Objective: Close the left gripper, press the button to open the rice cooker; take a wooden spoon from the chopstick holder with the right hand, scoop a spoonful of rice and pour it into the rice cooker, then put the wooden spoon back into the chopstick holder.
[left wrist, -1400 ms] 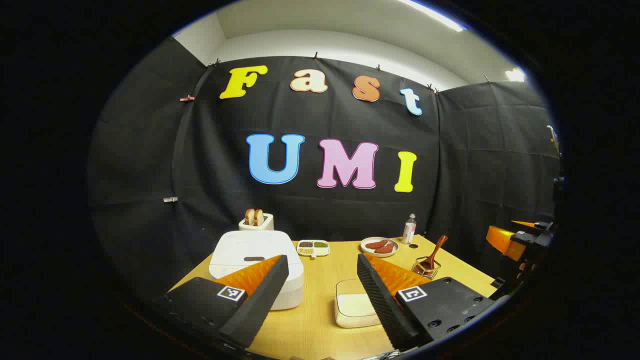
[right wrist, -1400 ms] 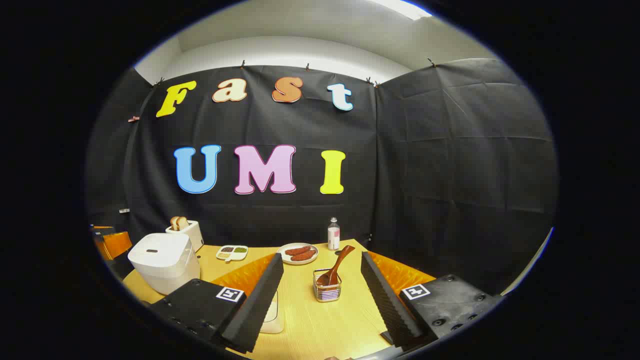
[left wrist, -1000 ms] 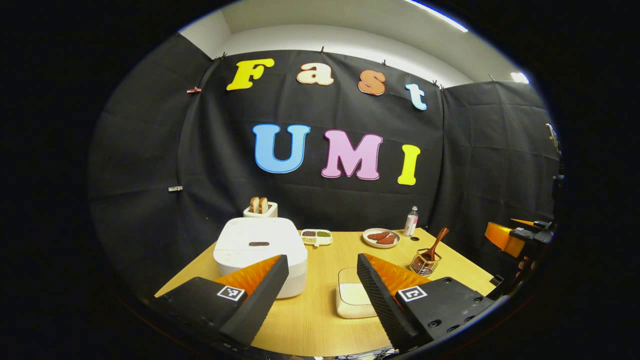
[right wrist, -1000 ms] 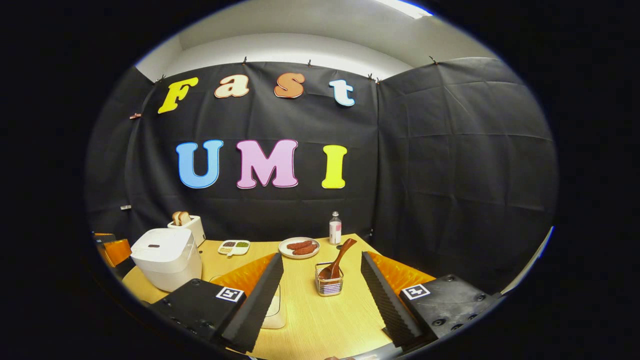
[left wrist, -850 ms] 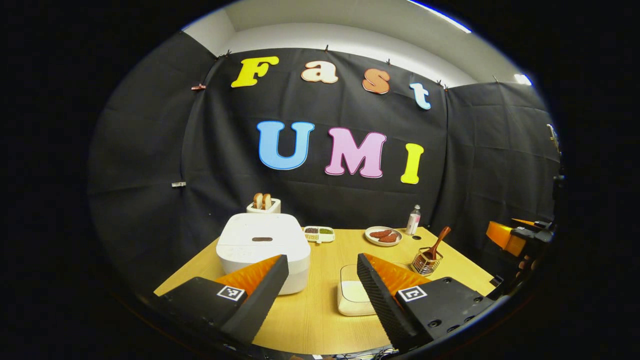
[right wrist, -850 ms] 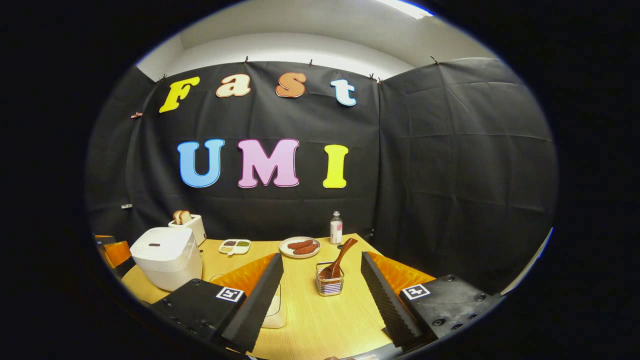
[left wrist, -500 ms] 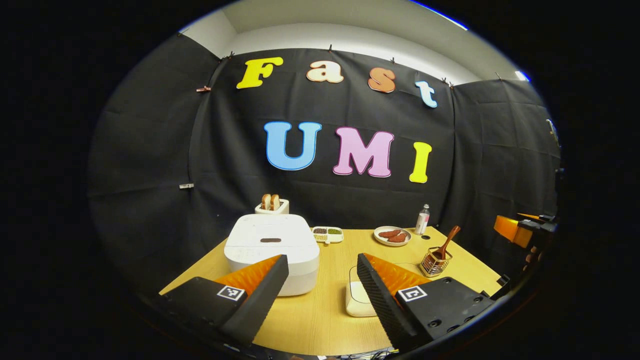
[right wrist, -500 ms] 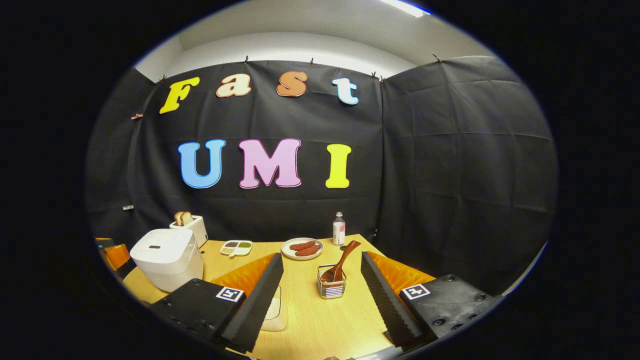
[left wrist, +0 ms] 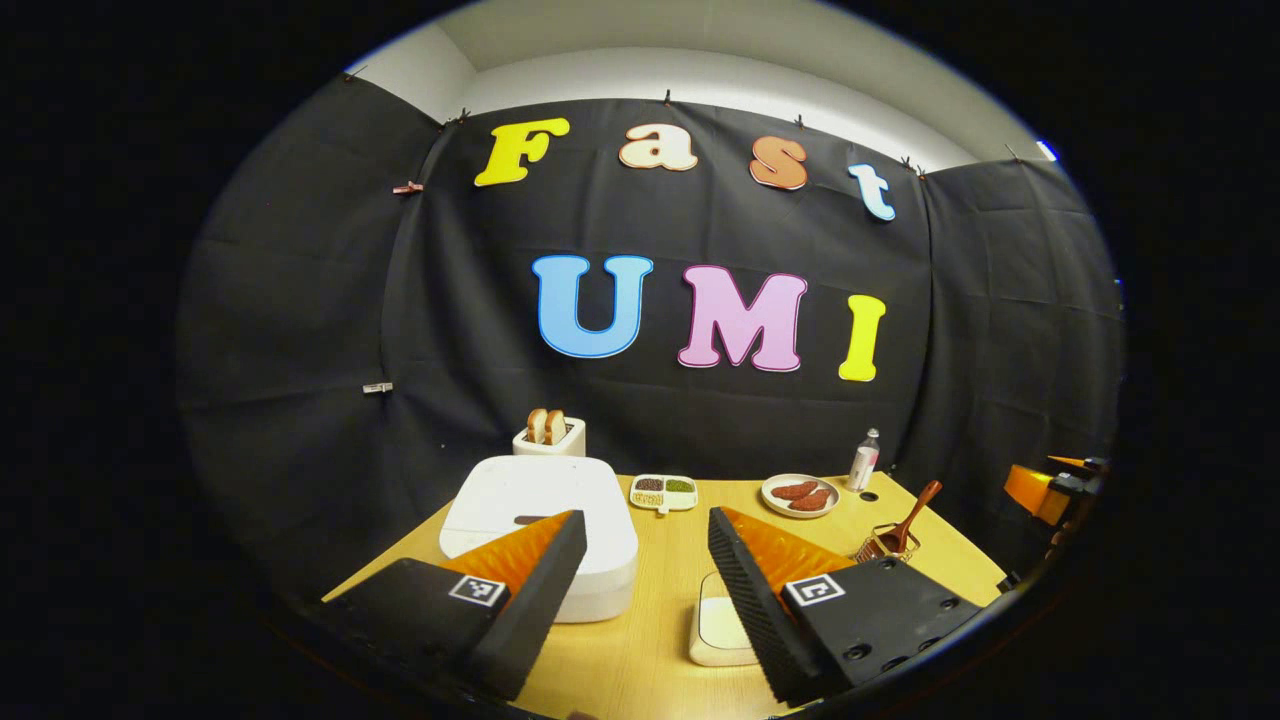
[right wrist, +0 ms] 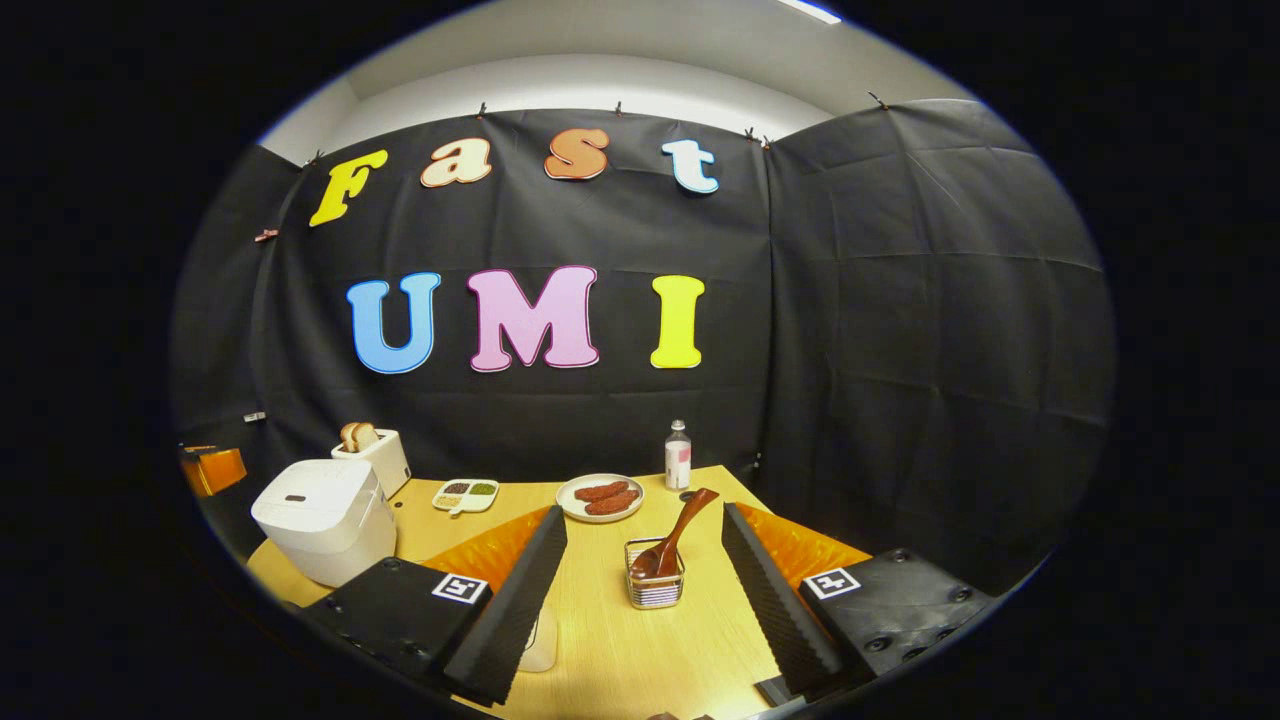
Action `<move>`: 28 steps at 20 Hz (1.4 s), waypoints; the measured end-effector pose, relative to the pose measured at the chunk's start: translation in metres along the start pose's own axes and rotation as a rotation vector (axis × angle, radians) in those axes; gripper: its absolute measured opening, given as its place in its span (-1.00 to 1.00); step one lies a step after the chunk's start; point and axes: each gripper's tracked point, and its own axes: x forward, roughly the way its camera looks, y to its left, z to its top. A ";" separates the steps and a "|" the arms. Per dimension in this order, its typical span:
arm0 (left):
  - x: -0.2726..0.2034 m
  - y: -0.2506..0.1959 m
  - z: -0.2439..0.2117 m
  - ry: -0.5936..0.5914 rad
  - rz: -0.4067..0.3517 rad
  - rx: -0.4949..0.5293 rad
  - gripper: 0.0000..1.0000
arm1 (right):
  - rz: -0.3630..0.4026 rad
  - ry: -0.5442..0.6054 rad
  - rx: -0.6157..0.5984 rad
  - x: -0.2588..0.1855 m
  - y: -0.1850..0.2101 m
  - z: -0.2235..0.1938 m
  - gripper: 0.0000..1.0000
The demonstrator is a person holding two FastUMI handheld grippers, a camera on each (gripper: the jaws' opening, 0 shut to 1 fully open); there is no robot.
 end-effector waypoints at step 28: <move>0.184 0.124 -0.065 0.346 -0.015 -0.057 -0.89 | -0.024 0.088 -0.033 -0.018 -0.017 -0.033 0.97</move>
